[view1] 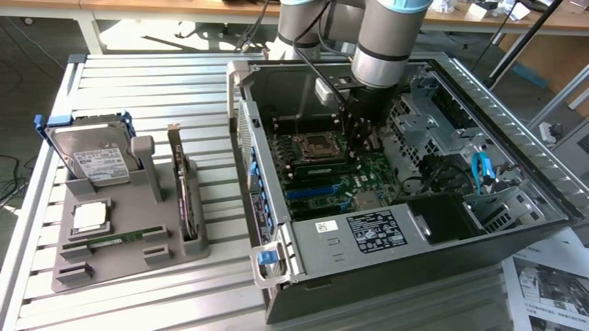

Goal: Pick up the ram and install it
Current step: 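Press down the ram until it locks into place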

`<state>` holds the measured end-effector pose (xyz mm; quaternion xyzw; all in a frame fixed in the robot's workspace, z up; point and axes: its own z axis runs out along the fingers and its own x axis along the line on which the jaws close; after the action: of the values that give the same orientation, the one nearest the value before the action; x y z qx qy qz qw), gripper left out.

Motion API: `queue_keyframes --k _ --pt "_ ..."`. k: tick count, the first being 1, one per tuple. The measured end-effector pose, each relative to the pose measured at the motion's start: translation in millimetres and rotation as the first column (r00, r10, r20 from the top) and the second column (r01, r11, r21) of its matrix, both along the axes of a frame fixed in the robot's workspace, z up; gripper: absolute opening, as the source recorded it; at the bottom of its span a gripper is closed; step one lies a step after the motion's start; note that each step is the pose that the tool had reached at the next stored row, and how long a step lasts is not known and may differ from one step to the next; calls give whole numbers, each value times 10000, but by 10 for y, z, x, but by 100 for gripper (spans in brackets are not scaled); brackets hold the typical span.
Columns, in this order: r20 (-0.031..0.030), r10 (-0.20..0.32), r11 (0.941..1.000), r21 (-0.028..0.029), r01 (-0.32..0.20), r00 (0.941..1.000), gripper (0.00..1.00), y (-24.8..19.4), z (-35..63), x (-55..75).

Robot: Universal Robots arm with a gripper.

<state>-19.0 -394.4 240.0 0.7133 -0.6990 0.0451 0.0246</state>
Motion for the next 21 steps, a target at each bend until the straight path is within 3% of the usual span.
queue_keyframes --k 4,7,21 --pt "1 1 10000 -1 -1 10000 11 3 -2 -148" --pt "1 -1 10000 -1 1 10000 11 5 -5 -351" --pt "1 0 10000 -1 0 10000 11 5 -60 -396"
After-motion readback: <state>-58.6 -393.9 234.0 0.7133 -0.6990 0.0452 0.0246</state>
